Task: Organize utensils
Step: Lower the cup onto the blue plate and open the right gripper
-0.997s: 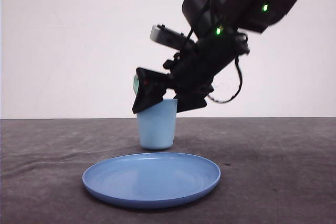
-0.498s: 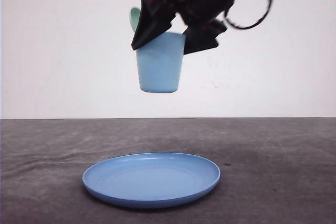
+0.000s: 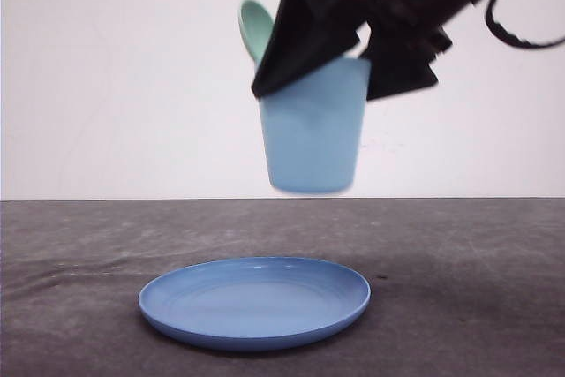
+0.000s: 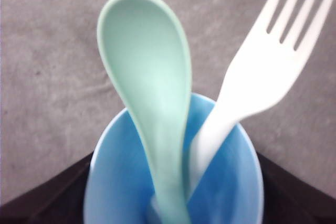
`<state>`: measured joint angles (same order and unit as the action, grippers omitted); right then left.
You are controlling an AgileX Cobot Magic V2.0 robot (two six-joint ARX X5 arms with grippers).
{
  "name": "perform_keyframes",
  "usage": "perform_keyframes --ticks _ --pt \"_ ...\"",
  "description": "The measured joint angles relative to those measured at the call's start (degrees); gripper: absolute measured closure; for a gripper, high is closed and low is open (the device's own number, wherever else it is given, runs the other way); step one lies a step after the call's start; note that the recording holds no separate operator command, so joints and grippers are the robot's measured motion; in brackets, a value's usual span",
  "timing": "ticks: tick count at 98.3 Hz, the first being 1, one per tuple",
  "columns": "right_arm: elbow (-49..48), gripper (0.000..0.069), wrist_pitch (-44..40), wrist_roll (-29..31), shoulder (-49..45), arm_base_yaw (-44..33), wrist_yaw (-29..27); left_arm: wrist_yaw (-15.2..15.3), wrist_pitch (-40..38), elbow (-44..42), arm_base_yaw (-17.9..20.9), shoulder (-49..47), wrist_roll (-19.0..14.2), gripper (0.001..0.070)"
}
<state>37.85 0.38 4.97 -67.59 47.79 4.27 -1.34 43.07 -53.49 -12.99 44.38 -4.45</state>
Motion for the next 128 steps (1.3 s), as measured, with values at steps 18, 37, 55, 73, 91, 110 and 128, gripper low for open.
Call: perform_keyframes --ticks 18,37,55,73,91,110,128 --pt "-1.1 0.0217 3.0 0.0 -2.2 0.8 -0.1 0.0 0.0 0.0 0.0 0.0 0.0 0.0477" --pt "-1.4 0.0217 7.3 0.0 -7.1 2.5 0.2 0.0 0.0 0.0 0.0 0.0 0.0 0.0477" --pt "-1.4 0.0217 11.8 0.0 -12.4 4.0 0.2 0.0 0.0 0.0 0.0 0.0 0.0 0.0477" --pt "-1.4 0.0217 13.7 0.0 -16.3 4.3 0.2 0.0 0.0 0.0 0.0 0.0 0.0 0.0477" --pt "-1.4 0.0217 15.7 0.0 -17.8 4.3 0.2 0.0 0.0 0.0 0.0 0.0 0.0 0.0477" --pt "-1.4 0.0202 15.8 0.0 -17.8 4.3 0.2 0.0 0.0 0.0 0.0 0.0 0.0 0.0477" --pt "-1.4 0.0012 14.8 0.2 -18.3 4.3 0.2 0.0 0.0 0.0 0.0 0.0 0.0 0.0477"
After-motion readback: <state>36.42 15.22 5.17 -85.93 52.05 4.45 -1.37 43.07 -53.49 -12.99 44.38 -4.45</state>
